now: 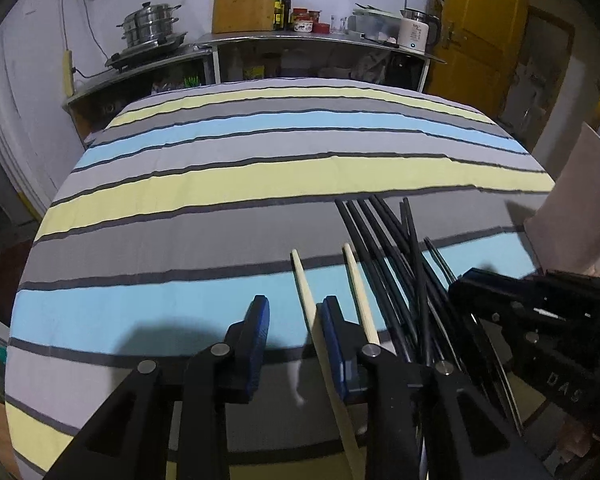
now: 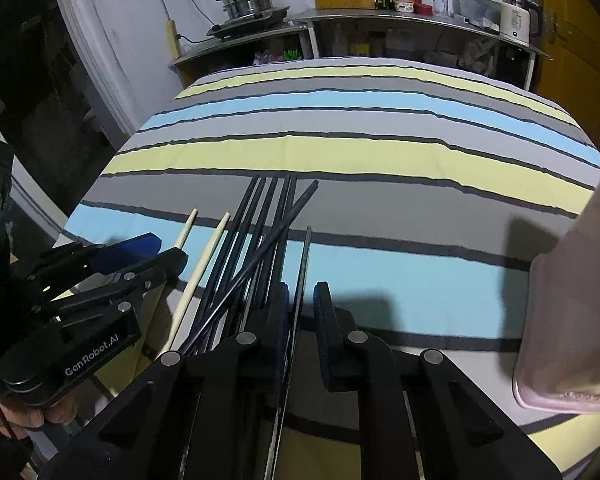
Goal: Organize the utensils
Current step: 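Lower the left tool and grasp a wooden chopstick while the right tool grasps a black chopstick, then lift the black chopstick with the right tool and drop it into the pink caddy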
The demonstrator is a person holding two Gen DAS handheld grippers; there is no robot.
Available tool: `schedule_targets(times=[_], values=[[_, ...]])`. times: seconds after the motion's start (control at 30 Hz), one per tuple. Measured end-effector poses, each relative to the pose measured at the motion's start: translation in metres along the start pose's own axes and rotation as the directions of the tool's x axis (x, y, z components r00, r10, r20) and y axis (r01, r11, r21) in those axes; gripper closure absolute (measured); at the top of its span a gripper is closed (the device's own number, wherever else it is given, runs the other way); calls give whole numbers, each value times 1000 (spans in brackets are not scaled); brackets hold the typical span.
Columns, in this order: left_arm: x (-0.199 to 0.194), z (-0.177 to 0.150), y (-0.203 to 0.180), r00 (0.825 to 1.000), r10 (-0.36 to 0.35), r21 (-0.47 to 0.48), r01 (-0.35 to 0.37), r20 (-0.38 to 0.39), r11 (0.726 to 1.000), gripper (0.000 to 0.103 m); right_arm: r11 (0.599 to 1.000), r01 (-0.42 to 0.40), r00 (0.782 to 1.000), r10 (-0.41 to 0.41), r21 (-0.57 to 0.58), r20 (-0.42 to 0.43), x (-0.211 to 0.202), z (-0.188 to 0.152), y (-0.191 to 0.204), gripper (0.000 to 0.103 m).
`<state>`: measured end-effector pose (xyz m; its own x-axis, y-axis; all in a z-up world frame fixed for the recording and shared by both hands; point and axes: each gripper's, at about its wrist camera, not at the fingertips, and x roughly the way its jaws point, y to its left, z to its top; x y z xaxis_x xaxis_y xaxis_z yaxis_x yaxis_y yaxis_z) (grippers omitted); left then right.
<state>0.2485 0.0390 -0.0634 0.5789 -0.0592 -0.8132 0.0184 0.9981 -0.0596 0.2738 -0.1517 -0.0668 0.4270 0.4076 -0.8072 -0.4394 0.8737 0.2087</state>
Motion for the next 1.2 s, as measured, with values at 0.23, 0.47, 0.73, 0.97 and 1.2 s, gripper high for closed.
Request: schedule_targets(times=[0.23,0.47,0.73,0.97,1.2], values=[[4,5,-3,1000,27,35,-27,-4,999,85,1000,23,1000,-23,-19,-14,6,7,3,96],[5,10,-1,1000,1,15,-1,-8,1000,98,1000,14,1000,-15,-19,-24,5,9,2,98],[-27,18,5,998,-53,-2,53,46,999,98,1000,-18,999,18,-1,36,-27,12,2,98],[-89,27,9,985,-110,16,109,136,994,98,999,-37,990,35,8,133,-81,13,1,98],[-146,28,9,969,-152,38,148,195,988,98,999,-40,975,35,20,220,-133,5,-2,98]])
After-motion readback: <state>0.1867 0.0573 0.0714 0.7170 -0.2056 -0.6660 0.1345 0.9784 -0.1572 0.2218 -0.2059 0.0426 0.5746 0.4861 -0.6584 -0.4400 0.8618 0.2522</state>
